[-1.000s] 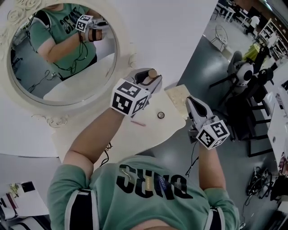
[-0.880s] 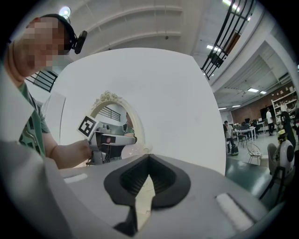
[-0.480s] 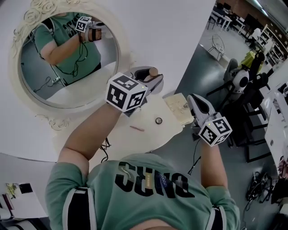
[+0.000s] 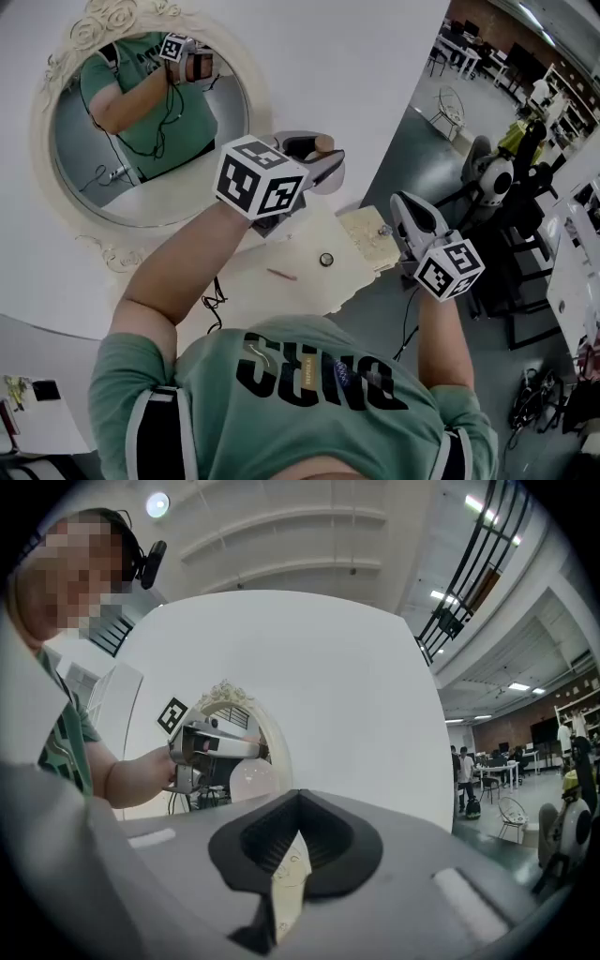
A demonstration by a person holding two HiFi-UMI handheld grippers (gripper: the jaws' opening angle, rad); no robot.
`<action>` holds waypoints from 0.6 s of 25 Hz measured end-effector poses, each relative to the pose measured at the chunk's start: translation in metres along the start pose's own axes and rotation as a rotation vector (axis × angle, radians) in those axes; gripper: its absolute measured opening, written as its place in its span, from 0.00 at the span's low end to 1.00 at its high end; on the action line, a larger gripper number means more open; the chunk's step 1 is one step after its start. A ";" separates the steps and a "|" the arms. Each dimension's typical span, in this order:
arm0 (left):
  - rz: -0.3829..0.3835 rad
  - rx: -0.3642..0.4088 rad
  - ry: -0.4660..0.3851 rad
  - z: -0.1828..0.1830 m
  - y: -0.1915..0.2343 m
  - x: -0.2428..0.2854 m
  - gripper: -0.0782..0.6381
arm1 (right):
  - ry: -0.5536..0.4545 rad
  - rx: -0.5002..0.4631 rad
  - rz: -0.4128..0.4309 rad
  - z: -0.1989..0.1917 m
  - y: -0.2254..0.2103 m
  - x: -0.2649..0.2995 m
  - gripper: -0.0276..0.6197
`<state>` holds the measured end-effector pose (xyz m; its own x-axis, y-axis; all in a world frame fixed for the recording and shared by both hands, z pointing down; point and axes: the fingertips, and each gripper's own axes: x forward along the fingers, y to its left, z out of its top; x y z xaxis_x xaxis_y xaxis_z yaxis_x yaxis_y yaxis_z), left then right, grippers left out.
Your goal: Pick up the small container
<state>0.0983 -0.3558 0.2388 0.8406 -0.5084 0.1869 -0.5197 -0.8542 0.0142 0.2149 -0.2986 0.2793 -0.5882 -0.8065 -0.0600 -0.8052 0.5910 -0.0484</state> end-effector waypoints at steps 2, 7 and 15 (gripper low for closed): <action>-0.002 0.009 0.000 0.004 -0.001 -0.002 0.30 | -0.005 -0.005 0.006 0.003 0.001 0.001 0.06; -0.003 0.020 -0.011 0.014 -0.006 -0.008 0.30 | -0.007 -0.016 0.019 0.006 0.003 0.001 0.06; -0.008 0.028 -0.022 0.023 -0.013 -0.019 0.30 | -0.017 -0.024 0.038 0.013 0.011 0.005 0.06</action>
<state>0.0920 -0.3377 0.2121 0.8483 -0.5032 0.1648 -0.5085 -0.8610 -0.0114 0.2040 -0.2962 0.2658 -0.6170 -0.7831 -0.0781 -0.7843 0.6200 -0.0214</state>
